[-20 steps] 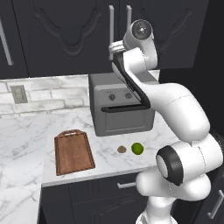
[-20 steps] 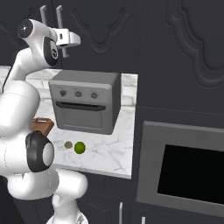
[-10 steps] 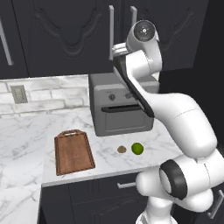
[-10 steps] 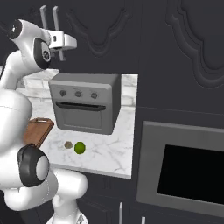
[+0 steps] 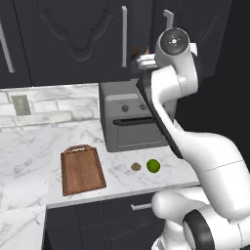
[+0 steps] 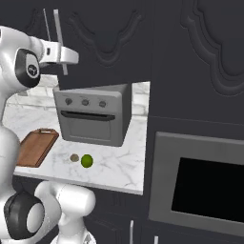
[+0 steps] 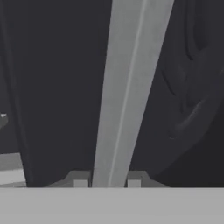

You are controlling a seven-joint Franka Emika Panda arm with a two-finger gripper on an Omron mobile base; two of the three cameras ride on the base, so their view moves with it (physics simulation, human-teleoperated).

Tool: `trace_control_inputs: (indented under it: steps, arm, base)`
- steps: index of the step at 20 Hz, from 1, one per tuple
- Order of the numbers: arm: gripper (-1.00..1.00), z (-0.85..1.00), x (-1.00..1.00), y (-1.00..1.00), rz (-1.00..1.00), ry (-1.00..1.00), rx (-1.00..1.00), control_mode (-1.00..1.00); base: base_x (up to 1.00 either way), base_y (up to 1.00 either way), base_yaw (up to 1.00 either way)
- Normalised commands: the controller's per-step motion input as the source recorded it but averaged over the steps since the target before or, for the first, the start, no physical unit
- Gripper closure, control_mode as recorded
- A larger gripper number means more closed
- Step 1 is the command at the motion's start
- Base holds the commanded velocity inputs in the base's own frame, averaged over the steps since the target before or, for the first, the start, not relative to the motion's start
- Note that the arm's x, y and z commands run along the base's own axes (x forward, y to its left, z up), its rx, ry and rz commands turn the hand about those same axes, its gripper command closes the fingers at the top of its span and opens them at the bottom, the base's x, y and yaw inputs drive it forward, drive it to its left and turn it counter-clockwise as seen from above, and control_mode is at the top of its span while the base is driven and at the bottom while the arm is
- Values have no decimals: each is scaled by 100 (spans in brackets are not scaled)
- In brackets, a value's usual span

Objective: Open the cabinet. Place the bowl and condiment on the counter. Then place the lime and garlic on the cutting board.

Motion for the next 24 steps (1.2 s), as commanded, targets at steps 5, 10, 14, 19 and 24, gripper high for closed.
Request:
trace_control_inputs:
  steps: [5, 10, 14, 19, 24]
  arm:
    - [100, 0, -100, -42, -14, 4, 8, -100]
    - [100, 0, -100, -42, -9, 3, 9, -100]
    - [-100, 4, -82, 4, 0, 0, 1, -100]
    - [-100, 20, -56, 79, 3, 1, -15, -100]
    - [-100, 16, 17, 98, 11, 26, -32, -100]
  base:
    - [0, 0, 0]
    - [0, 0, 0]
    - [0, 0, 0]
    - [0, 0, 0]
    - [0, 0, 0]
